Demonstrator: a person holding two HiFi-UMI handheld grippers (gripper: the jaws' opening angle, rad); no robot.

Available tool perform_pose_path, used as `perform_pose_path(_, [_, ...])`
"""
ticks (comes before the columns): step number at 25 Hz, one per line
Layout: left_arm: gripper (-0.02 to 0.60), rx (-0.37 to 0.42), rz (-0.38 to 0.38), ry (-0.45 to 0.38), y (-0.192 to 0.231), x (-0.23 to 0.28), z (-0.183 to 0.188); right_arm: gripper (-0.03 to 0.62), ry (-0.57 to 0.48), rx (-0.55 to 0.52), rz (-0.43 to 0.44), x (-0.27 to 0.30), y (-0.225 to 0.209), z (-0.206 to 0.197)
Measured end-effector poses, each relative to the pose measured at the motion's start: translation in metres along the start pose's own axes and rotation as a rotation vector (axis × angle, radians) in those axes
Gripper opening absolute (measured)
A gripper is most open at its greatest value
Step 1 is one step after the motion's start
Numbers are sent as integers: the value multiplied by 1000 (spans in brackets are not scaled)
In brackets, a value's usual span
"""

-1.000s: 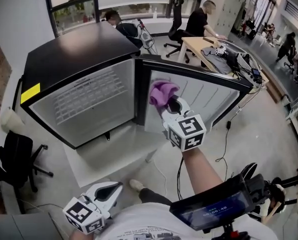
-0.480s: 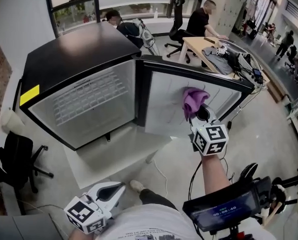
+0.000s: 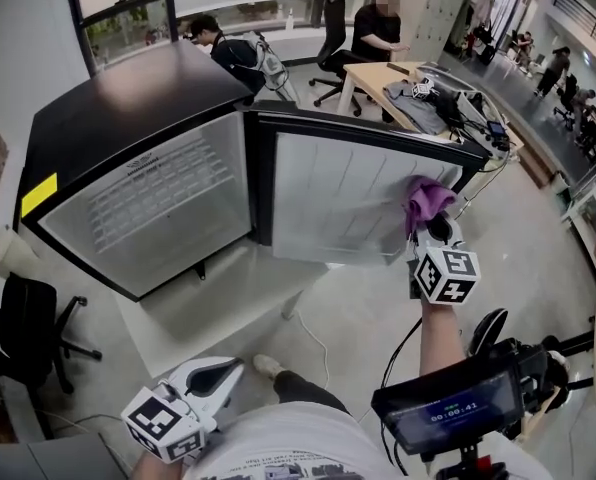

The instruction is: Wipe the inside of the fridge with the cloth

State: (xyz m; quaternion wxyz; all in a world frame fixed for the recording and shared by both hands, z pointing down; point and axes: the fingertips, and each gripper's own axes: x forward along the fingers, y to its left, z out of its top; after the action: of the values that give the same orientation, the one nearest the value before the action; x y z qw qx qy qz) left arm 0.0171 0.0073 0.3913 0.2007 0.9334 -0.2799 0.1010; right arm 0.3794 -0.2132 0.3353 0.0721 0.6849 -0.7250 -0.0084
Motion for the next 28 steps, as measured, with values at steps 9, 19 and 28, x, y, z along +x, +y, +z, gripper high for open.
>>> perform_pose_path(9, [6,1,8,5,4,-1,-3,67,-47,28,31,1,23,0])
perform_pose_path(19, [5,-13,56,1,10,-10,-6,67,-82,32,317,32,161,0])
perform_pose_path(28, [6,-34,101,2,10,-20,-4,67,-64,-43,453,66,241,-6])
